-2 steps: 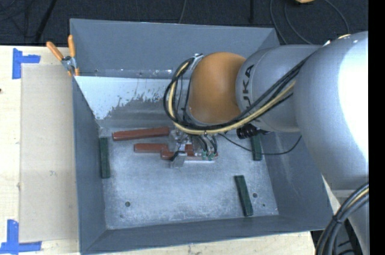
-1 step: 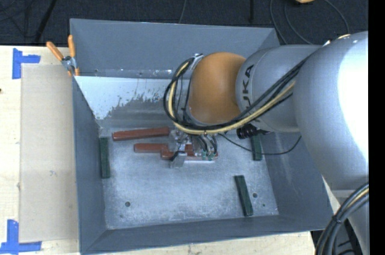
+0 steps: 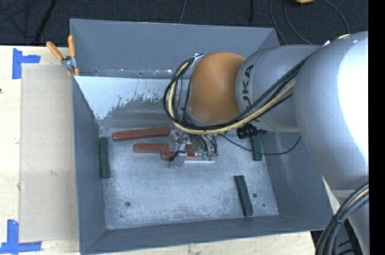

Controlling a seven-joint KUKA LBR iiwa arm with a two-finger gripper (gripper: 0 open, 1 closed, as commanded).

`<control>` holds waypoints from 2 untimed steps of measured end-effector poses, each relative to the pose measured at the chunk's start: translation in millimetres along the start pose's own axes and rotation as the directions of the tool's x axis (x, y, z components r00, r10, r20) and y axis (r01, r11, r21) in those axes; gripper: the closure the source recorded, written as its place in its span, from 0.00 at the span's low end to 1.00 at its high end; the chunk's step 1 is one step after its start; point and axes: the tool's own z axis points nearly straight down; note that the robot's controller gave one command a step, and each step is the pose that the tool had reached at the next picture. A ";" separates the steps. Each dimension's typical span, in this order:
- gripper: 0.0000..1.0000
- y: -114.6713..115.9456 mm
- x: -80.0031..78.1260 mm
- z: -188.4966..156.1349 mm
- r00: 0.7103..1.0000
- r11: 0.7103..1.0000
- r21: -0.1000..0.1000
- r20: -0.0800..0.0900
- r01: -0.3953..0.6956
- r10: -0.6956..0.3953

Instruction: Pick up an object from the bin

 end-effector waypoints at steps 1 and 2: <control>1.00 3.3 -1.4 -0.5 0.977 0.977 0.004 0.002 0.212 -0.212; 1.00 -2.1 47.9 -42.2 0.943 0.943 -0.004 -0.020 0.333 -0.333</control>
Offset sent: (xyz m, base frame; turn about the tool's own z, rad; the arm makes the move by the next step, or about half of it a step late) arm -0.0945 -0.0056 0.1040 -0.1999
